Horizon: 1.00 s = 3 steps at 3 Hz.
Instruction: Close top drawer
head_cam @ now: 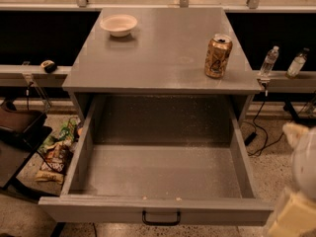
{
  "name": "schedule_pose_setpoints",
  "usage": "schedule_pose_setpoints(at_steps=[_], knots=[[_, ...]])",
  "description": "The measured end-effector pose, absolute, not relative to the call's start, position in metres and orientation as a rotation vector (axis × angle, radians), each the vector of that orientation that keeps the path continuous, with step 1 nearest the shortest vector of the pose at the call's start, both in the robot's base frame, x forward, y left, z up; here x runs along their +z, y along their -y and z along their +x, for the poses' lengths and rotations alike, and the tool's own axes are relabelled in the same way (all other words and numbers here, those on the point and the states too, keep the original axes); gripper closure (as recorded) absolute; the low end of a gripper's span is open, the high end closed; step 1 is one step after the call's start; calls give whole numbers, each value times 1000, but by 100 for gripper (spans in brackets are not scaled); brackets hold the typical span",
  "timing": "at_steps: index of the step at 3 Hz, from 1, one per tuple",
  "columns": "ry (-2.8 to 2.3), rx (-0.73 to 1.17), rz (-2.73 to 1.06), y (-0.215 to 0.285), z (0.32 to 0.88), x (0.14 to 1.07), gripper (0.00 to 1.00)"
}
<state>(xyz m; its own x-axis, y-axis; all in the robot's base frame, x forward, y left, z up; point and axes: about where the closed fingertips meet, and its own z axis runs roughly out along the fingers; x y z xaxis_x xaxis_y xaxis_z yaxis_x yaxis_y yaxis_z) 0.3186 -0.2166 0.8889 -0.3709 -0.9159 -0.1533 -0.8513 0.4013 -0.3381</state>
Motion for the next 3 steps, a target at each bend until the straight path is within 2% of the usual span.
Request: schedule_pose_setpoints(at_steps=[1,3], knots=[[-2409,-203,-1464,223,278,805,0],[-2437,-183,-1482,215,268,773,0]])
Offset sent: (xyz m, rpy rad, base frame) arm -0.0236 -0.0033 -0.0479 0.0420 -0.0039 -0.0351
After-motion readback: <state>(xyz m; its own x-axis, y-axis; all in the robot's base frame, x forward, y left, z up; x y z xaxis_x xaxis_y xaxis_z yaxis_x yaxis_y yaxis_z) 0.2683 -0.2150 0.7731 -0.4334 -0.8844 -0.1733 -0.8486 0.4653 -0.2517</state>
